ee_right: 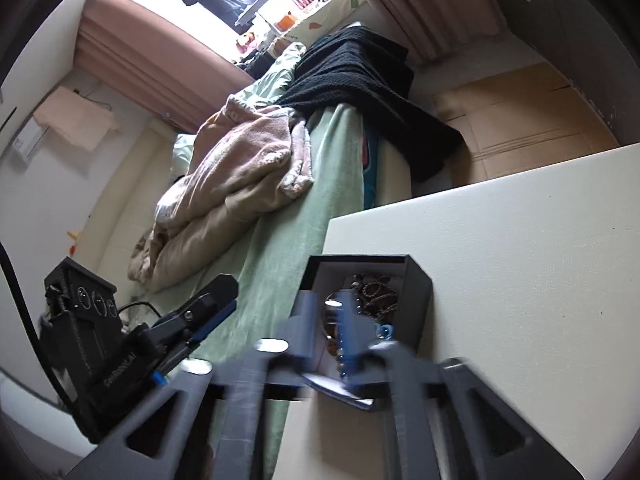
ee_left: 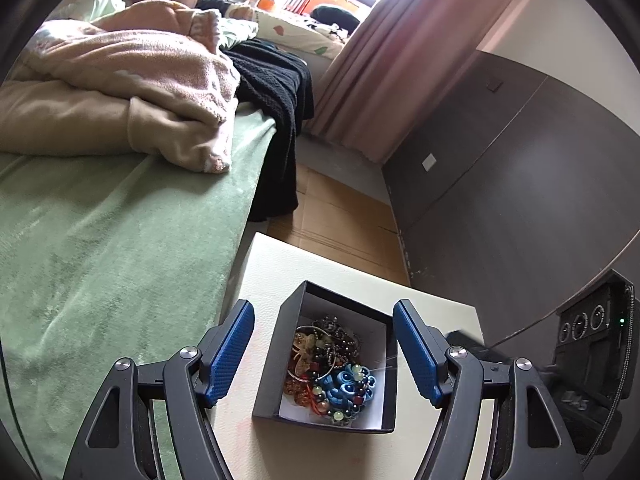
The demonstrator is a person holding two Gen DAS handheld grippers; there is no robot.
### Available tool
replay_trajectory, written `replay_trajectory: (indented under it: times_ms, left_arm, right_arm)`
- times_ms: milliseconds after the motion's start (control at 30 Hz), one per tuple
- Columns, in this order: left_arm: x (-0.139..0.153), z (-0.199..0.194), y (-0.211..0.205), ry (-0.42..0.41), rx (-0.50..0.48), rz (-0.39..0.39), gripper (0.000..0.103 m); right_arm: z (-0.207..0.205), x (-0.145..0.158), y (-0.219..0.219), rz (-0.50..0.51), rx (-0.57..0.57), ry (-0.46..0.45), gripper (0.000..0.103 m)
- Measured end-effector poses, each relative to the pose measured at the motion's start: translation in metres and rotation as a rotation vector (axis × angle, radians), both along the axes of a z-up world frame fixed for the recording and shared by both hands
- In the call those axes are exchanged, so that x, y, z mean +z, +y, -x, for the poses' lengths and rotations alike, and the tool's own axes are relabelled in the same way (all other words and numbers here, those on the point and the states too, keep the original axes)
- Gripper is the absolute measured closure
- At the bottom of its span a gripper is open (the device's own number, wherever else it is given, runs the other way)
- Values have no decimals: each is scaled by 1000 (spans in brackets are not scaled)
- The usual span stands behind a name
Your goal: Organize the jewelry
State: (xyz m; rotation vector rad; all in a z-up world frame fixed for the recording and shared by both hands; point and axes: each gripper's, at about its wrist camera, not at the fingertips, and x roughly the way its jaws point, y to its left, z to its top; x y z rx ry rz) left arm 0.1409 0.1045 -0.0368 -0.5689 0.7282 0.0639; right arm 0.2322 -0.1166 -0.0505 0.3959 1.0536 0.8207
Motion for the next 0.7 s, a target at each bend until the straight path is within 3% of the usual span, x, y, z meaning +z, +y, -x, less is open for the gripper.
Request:
replay_trajectory:
  times_ms: [67, 367, 633, 700]
  left_arm:
    - [2, 1, -1, -2, -9, -1, 30]
    - [12, 13, -20, -23, -30, -52, 18]
    - [25, 34, -42, -56, -49, -157, 2]
    - [29, 40, -49, -63, -53, -185, 0]
  right_arm:
    - [3, 3, -7, 7, -40, -28, 40]
    - [15, 13, -43, 101, -111, -42, 40]
    - [29, 20, -67, 214, -133, -80, 40]
    - [35, 23, -71, 230, -135, -95, 35]
